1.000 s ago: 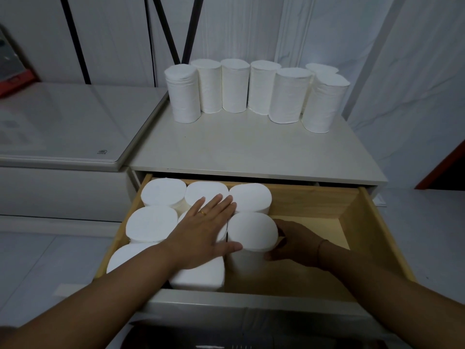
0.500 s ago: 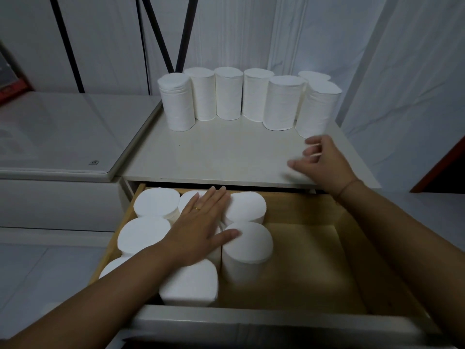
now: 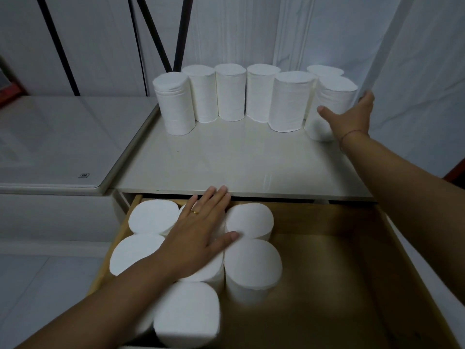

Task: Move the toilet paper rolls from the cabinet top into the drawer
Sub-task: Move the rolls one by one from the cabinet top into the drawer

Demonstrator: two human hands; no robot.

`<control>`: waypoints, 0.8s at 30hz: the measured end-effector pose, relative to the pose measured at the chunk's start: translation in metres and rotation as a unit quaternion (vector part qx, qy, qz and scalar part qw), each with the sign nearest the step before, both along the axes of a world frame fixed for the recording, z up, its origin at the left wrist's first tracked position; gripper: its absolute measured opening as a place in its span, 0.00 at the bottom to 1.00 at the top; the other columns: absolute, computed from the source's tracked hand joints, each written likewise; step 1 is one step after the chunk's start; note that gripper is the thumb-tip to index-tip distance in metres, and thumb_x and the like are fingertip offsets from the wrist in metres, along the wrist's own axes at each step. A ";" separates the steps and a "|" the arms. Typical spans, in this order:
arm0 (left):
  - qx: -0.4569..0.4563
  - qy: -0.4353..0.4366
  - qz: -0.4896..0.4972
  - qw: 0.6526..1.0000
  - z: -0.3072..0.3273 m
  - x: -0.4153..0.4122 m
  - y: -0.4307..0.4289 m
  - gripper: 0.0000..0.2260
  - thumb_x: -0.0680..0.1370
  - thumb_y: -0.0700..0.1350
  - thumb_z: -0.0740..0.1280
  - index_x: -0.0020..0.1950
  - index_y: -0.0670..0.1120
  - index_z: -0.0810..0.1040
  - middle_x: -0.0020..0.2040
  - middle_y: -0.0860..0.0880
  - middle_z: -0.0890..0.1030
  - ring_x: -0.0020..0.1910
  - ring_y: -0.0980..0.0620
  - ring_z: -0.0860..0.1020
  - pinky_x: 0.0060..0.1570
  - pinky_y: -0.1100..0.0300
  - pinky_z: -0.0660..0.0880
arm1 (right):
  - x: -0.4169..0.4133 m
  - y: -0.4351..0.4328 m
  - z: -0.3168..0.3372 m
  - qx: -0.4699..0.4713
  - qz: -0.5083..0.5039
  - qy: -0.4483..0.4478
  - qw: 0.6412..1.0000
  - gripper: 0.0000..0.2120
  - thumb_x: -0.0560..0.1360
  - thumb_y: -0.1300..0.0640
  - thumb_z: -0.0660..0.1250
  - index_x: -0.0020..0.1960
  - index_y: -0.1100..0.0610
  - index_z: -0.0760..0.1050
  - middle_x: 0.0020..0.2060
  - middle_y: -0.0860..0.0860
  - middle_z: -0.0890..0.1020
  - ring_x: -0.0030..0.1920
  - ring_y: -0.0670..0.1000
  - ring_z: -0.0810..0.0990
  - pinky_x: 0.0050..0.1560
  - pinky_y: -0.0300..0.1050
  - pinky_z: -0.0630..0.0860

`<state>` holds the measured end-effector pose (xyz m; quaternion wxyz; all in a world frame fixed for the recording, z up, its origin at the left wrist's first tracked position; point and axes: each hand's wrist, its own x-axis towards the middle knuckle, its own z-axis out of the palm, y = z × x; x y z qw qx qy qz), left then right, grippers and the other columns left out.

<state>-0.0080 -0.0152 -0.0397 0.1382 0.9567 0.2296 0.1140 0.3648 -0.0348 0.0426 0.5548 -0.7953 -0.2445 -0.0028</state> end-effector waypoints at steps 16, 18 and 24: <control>0.001 0.015 -0.008 1.000 -0.005 0.000 0.006 0.33 0.78 0.67 0.48 0.78 0.55 0.43 0.78 0.60 0.41 0.75 0.62 0.36 0.74 0.59 0.34 | 0.024 0.036 -0.010 -0.004 -0.066 0.015 0.998 0.42 0.63 0.45 0.75 0.69 0.57 0.58 0.67 0.52 0.70 0.65 0.54 0.71 0.60 0.39 0.66; 0.004 0.017 -0.007 1.000 -0.006 -0.001 0.006 0.33 0.78 0.68 0.47 0.78 0.55 0.43 0.78 0.60 0.41 0.75 0.62 0.36 0.73 0.60 0.33 | 0.022 0.032 -0.008 -0.011 -0.063 0.012 0.998 0.41 0.63 0.45 0.75 0.68 0.57 0.59 0.66 0.52 0.71 0.64 0.54 0.72 0.55 0.37 0.65; 0.007 0.018 -0.005 1.000 -0.006 -0.002 0.002 0.33 0.76 0.69 0.45 0.77 0.56 0.43 0.77 0.60 0.41 0.75 0.63 0.36 0.72 0.62 0.32 | -0.003 0.004 -0.009 -0.006 -0.021 0.005 1.000 0.39 0.64 0.48 0.74 0.67 0.58 0.59 0.64 0.53 0.72 0.61 0.53 0.73 0.53 0.38 0.67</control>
